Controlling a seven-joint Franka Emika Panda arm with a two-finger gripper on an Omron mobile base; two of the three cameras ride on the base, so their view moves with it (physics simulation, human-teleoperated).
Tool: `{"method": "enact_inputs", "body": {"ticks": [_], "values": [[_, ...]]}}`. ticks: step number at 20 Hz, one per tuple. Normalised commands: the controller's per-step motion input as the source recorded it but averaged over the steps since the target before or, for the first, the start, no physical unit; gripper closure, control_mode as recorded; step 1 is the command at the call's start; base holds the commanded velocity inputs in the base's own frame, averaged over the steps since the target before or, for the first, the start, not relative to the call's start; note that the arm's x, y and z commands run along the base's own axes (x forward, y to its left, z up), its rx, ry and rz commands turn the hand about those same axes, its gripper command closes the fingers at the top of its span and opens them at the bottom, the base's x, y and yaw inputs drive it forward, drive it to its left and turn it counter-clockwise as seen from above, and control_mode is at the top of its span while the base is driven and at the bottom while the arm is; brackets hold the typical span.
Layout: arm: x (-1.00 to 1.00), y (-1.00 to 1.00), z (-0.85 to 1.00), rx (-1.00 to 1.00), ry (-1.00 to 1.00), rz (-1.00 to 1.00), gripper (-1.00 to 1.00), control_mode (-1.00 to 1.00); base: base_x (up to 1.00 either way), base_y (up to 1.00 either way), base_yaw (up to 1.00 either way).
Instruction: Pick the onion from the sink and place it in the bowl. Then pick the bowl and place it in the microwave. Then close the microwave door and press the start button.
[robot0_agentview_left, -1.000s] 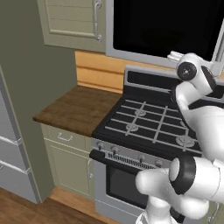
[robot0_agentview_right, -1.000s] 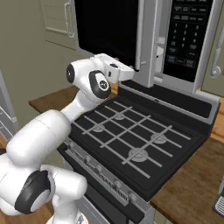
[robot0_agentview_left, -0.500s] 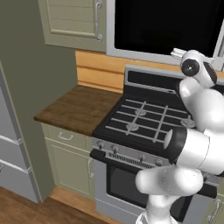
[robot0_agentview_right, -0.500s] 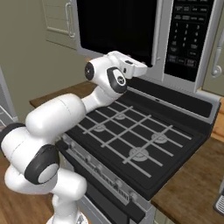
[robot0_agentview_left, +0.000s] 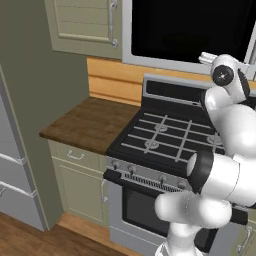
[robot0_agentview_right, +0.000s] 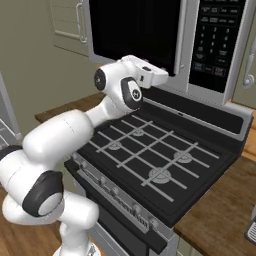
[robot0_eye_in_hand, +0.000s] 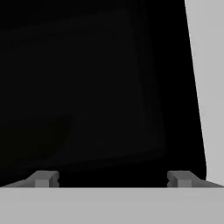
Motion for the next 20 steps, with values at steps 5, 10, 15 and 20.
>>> {"method": "enact_inputs", "body": {"ticks": [5,10,15,20], "values": [[-1.0,0.01,0.71,0.02,0.04,0.02,-1.0,-1.0,0.0,0.0,0.0],[-1.0,0.09,0.55,0.0,0.19,0.0,-1.0,-1.0,0.0,0.0,0.0],[-1.0,0.07,0.01,-0.11,0.09,0.0,1.0,-1.0,0.0,0.0,0.0],[-0.88,-0.01,-0.17,-0.12,-0.03,0.0,1.0,-1.0,0.0,0.0,0.0]]}}
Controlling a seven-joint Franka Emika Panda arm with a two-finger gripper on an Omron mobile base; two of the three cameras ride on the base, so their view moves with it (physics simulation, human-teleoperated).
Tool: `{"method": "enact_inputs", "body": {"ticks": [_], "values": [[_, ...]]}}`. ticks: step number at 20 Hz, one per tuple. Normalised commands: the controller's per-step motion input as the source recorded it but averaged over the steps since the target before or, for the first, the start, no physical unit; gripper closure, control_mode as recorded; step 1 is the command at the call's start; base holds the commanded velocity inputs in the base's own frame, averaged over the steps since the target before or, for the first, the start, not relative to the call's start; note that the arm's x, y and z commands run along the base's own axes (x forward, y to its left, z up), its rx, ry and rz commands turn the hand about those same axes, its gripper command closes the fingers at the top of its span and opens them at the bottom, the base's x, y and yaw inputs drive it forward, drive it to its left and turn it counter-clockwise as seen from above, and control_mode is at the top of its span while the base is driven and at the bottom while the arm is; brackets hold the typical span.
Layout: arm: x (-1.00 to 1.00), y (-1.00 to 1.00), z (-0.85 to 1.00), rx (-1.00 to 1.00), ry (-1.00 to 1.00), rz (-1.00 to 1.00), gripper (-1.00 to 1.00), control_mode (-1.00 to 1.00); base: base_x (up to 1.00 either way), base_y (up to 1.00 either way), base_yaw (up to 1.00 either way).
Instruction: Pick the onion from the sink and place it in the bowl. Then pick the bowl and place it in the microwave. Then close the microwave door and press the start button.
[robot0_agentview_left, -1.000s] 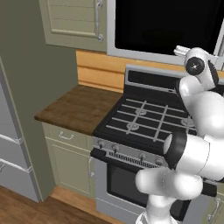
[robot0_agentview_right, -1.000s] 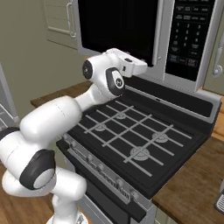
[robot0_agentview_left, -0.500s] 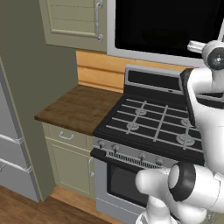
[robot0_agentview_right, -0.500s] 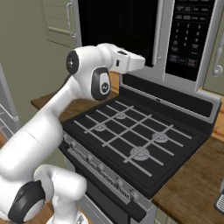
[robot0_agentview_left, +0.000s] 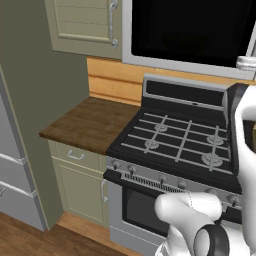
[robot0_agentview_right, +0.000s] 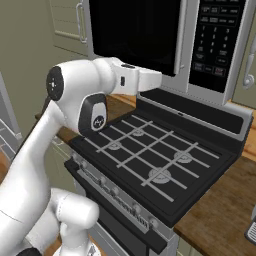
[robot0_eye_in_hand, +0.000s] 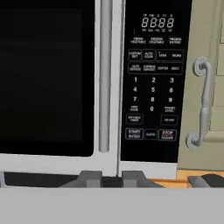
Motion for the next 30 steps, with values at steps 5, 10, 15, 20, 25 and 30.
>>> {"method": "enact_inputs", "body": {"ticks": [5,10,15,20,25,30], "values": [[-0.24,-0.05,-0.32,-0.08,-0.09,0.0,1.0,-1.0,0.0,0.0,0.0],[0.0,-0.1,-0.22,-0.03,0.0,0.0,1.0,-1.0,0.0,0.0,0.0],[0.04,-0.38,-0.01,0.0,-0.03,0.0,1.0,-1.0,0.0,0.0,0.0],[0.34,-0.34,0.06,0.02,0.0,0.0,1.0,-1.0,0.0,0.0,0.0],[0.31,-0.04,0.1,0.08,0.0,0.0,1.0,-1.0,0.0,0.0,0.0],[0.41,-0.14,0.14,0.08,0.0,0.0,1.0,-1.0,0.0,0.0,0.0]]}}
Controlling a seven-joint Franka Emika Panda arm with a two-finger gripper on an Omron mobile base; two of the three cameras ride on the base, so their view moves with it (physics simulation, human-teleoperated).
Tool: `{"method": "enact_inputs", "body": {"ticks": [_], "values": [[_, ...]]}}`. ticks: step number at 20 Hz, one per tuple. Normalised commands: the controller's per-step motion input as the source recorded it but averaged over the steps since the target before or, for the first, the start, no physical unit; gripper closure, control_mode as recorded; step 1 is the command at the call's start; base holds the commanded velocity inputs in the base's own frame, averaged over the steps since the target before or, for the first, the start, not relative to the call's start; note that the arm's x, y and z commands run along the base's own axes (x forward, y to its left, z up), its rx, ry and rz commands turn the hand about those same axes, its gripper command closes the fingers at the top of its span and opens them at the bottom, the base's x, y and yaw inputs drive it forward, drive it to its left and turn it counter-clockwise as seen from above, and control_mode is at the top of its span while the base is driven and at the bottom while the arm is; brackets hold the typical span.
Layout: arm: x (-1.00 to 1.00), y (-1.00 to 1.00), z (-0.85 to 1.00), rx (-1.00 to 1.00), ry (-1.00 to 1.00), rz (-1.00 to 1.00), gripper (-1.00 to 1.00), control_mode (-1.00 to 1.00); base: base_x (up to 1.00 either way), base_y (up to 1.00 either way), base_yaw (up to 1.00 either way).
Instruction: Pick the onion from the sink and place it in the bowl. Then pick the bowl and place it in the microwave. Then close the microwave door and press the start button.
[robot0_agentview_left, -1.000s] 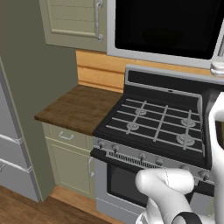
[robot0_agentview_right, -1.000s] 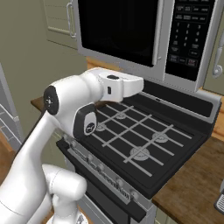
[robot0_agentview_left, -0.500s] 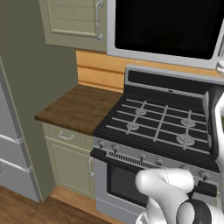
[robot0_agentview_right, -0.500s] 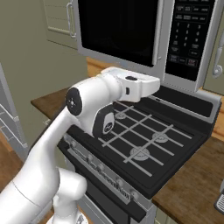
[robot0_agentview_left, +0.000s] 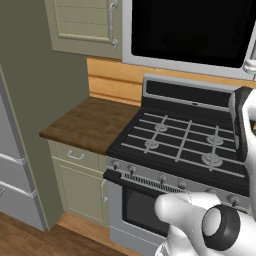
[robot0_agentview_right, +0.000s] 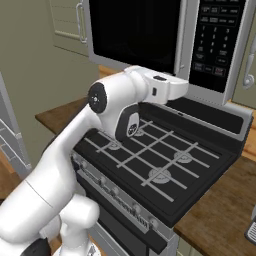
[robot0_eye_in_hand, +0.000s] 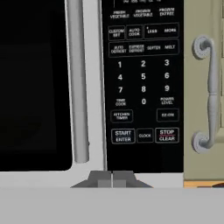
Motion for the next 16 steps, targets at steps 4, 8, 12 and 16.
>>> {"method": "enact_inputs", "body": {"ticks": [4,8,12,16], "values": [[0.37,-0.36,0.05,0.09,0.0,0.0,1.0,-1.0,0.0,0.0,0.0],[0.36,-0.52,0.0,0.12,0.01,0.0,1.0,-1.0,0.0,0.0,0.0],[0.42,-0.31,0.0,0.13,0.01,0.0,1.0,-1.0,0.0,0.0,0.0],[0.29,-0.13,0.01,0.08,0.0,0.0,1.0,-1.0,0.0,0.0,0.0]]}}
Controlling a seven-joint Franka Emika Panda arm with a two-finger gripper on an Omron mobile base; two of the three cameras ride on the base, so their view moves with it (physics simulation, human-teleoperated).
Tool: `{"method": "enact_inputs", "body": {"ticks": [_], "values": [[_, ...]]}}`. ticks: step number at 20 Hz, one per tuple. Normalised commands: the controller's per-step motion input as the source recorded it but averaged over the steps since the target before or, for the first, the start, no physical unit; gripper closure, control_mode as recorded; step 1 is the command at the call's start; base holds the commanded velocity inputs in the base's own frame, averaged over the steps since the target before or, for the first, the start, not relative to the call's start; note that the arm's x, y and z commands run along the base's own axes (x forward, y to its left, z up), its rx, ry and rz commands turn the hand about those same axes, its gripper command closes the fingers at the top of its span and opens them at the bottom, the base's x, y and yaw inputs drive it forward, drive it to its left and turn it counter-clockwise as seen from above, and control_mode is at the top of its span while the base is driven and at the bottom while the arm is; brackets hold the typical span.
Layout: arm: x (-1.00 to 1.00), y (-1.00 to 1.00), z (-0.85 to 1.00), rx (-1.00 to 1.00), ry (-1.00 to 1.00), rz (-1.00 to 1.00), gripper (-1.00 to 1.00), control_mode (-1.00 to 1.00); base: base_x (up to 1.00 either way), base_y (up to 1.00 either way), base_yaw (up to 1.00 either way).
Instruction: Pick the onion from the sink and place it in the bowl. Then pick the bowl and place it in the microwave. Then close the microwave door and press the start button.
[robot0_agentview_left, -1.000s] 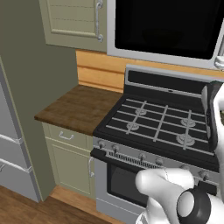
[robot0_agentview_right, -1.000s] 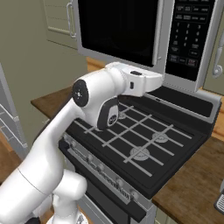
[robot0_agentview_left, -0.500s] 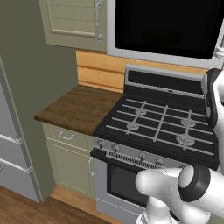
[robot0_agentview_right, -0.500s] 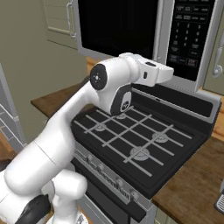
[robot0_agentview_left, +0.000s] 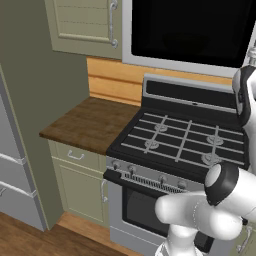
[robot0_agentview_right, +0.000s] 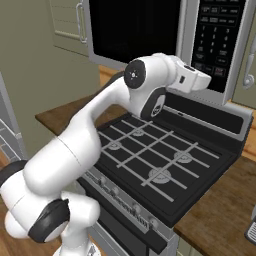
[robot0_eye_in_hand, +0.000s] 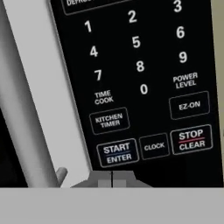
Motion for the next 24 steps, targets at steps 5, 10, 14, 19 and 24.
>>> {"method": "enact_inputs", "body": {"ticks": [5,10,14,19,24], "values": [[0.15,-0.25,0.05,0.05,0.0,0.0,1.0,-1.0,0.0,0.0,0.0],[0.12,-0.14,0.0,0.06,0.0,0.02,1.0,-1.0,0.0,0.0,0.0],[0.36,0.0,-0.02,0.03,0.0,0.02,1.0,-1.0,0.0,0.0,0.0],[0.63,-0.14,-0.1,0.07,0.0,0.06,1.0,-1.0,0.0,0.0,0.0],[0.53,-0.19,-0.22,0.1,0.0,0.15,1.0,-1.0,0.0,0.0,0.0]]}}
